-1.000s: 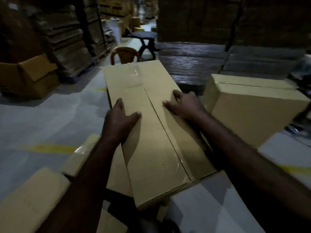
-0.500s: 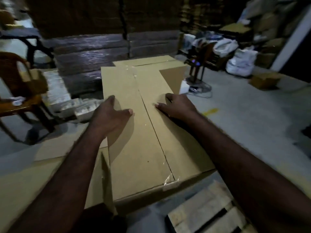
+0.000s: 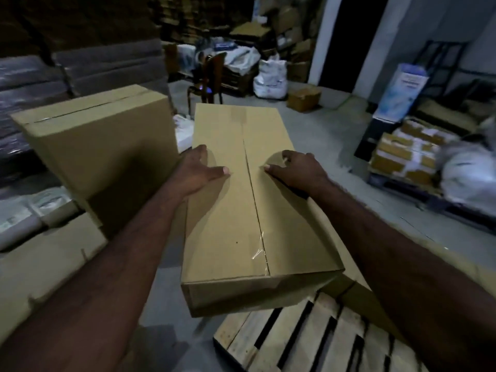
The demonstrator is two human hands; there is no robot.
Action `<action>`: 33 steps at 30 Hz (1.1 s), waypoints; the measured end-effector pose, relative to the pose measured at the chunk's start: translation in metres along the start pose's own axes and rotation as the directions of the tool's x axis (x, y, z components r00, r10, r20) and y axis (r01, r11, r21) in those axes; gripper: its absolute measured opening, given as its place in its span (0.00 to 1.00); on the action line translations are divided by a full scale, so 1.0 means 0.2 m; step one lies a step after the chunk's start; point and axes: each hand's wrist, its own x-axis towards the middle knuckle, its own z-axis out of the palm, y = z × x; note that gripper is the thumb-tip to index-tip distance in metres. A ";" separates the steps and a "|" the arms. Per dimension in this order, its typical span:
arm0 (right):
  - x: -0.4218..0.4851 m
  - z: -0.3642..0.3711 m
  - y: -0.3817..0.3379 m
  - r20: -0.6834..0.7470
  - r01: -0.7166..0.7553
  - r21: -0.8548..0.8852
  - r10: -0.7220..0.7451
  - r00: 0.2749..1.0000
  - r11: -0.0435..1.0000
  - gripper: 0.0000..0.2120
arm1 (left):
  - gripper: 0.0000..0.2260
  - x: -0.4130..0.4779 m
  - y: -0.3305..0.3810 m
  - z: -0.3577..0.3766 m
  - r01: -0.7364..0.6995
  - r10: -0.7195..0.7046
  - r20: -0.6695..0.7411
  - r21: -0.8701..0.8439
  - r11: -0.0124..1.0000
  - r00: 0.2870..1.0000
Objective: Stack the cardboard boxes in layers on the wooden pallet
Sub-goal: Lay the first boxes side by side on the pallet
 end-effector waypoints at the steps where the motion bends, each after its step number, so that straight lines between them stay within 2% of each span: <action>1: 0.00 -0.03 0.07 -0.012 -0.033 0.006 0.033 0.999 0.999 0.42 | 0.33 0.04 0.04 0.05 -0.022 0.022 0.027 0.013 1.000 0.999; 3: 0.03 -0.06 0.19 -0.041 -0.084 0.024 0.085 0.996 0.996 0.45 | 0.46 0.15 0.10 0.16 -0.074 0.072 0.055 0.033 0.997 0.996; 4: 0.04 -0.08 0.24 -0.049 -0.104 0.029 0.105 0.993 0.994 0.44 | 0.47 0.19 0.14 0.20 -0.086 0.085 0.060 0.028 0.996 0.995; 7: 0.10 -0.12 0.38 -0.080 -0.182 0.065 0.187 0.979 0.981 0.39 | 0.43 0.36 0.22 0.35 -0.150 0.145 0.089 0.050 0.988 0.985; 12: 0.31 -0.07 0.57 -0.115 -0.276 0.102 0.287 0.951 0.956 0.40 | 0.43 0.70 0.26 0.55 -0.203 0.185 0.180 0.082 0.976 0.966; 20: 0.91 0.22 0.73 -0.095 -0.448 0.147 0.463 0.881 0.882 0.40 | 0.44 1.53 0.06 0.84 -0.247 0.214 0.314 0.068 0.967 0.925; 27: 1.46 0.53 0.80 0.011 -0.629 0.205 0.641 0.768 0.750 0.38 | 0.45 2.27 -0.13 1.08 -0.211 0.114 0.495 0.144 0.967 0.862; 33: 1.70 0.82 0.93 0.083 -0.712 0.244 0.718 0.692 0.658 0.36 | 0.48 2.60 -0.30 1.32 -0.200 0.069 0.524 0.199 0.959 0.849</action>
